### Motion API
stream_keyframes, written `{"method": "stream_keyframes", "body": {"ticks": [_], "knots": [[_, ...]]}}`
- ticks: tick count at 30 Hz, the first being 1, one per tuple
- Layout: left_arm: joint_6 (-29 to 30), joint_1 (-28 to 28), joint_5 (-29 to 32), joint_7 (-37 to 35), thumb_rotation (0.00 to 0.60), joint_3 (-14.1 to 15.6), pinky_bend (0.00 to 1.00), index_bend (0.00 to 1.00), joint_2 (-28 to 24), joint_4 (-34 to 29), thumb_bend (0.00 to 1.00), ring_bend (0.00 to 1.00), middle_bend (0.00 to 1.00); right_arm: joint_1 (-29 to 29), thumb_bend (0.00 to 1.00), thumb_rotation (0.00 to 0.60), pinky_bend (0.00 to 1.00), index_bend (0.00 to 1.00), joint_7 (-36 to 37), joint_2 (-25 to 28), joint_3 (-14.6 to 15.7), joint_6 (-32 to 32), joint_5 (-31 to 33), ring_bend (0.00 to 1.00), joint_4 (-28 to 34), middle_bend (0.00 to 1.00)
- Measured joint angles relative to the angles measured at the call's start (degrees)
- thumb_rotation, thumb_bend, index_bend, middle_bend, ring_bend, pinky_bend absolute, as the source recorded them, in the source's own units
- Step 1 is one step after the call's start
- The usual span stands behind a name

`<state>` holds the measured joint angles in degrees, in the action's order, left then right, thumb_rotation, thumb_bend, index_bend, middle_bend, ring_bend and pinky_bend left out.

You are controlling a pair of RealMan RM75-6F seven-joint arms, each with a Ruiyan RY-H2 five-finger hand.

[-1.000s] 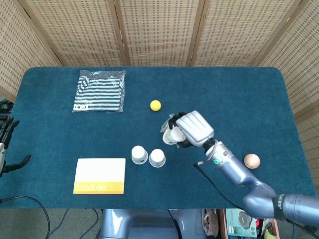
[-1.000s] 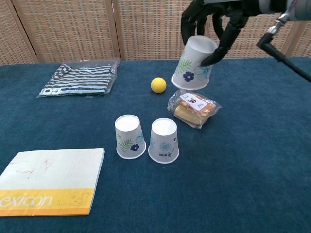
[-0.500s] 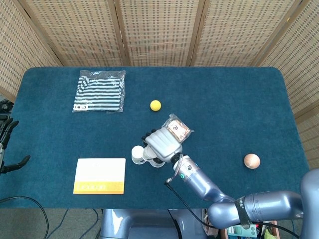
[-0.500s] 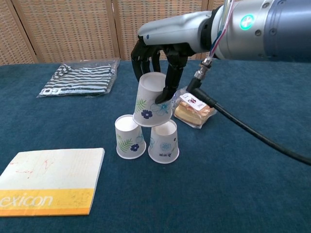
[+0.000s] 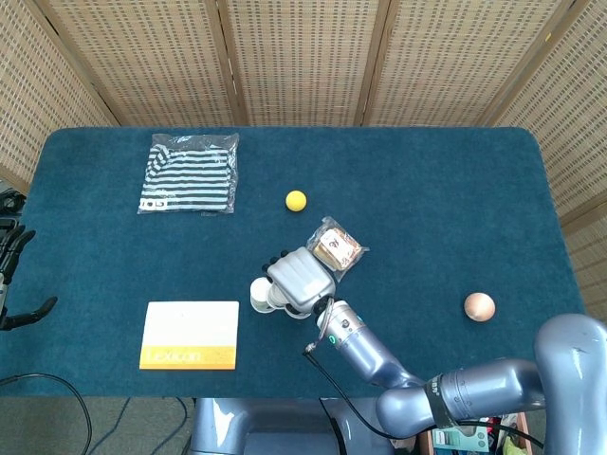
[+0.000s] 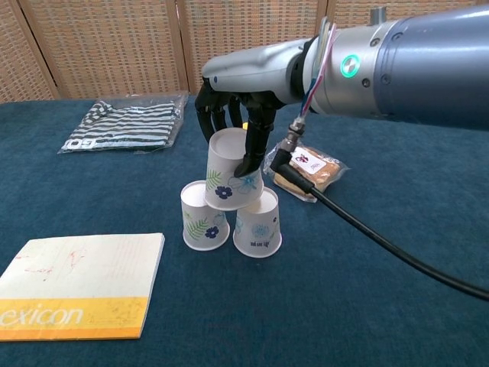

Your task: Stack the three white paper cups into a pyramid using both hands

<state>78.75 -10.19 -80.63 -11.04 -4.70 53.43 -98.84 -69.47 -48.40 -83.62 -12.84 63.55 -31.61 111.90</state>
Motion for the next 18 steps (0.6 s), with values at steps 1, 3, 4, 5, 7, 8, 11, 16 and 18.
{"method": "stream_keyframes", "body": {"ticks": [1, 3, 4, 5, 7, 8, 11, 16, 18], "knots": [[-0.1, 0.0, 0.0, 0.0, 0.600, 0.0, 0.00, 0.00, 0.0, 0.0, 0.28, 0.00, 0.00, -0.2, 0.38, 0.600, 0.61, 0.49, 0.0, -0.2, 0.0, 0.1, 0.1, 0.41, -0.1, 0.50], [-0.2, 0.0, 0.1, 0.0, 0.600, 0.0, 0.00, 0.00, -0.1, -0.1, 0.27, 0.00, 0.00, -0.3, 0.38, 0.600, 0.61, 0.49, 0.0, -0.5, -0.1, 0.3, 0.2, 0.41, -0.4, 0.50], [-0.2, 0.0, 0.1, 0.0, 0.600, -0.1, 0.00, 0.00, -0.1, -0.1, 0.27, 0.00, 0.00, -0.5, 0.38, 0.600, 0.61, 0.49, -0.1, -0.7, -0.1, 0.4, 0.3, 0.41, -0.7, 0.50], [-0.2, 0.0, 0.1, 0.0, 0.600, -0.1, 0.00, 0.00, -0.1, -0.1, 0.28, 0.00, 0.00, -0.6, 0.38, 0.600, 0.61, 0.49, -0.1, -0.9, -0.1, 0.4, 0.5, 0.41, -1.0, 0.50], [-0.2, 0.0, 0.1, 0.0, 0.600, -0.1, 0.00, 0.00, -0.1, -0.2, 0.28, 0.00, 0.00, -0.9, 0.38, 0.600, 0.61, 0.49, -0.2, -1.5, -0.2, 0.6, 0.9, 0.41, -1.5, 0.50], [-0.2, 0.0, 0.1, 0.0, 0.600, -0.1, 0.00, 0.00, -0.2, -0.2, 0.28, 0.00, 0.00, -1.1, 0.38, 0.600, 0.61, 0.49, -0.2, -1.8, -0.3, 0.6, 1.1, 0.41, -1.8, 0.49], [-0.2, 0.1, 0.1, -0.1, 0.600, -0.1, 0.00, 0.00, -0.2, -0.2, 0.27, 0.00, 0.00, -1.4, 0.29, 0.600, 0.58, 0.39, -0.5, -2.0, -0.2, 0.7, 1.6, 0.39, -2.1, 0.40], [-0.7, 0.0, 0.3, -0.3, 0.600, -0.2, 0.00, 0.00, -0.3, 0.0, 0.27, 0.00, 0.00, -1.5, 0.01, 0.600, 0.37, 0.16, 1.0, -1.4, -0.5, -0.7, 2.0, 0.25, -1.6, 0.18], [-0.8, -0.1, 0.3, -0.3, 0.600, -0.2, 0.00, 0.00, -0.3, 0.0, 0.27, 0.00, 0.00, -1.4, 0.00, 0.600, 0.35, 0.12, 1.8, -1.2, -0.7, -0.9, 1.4, 0.23, -1.3, 0.15]]}}
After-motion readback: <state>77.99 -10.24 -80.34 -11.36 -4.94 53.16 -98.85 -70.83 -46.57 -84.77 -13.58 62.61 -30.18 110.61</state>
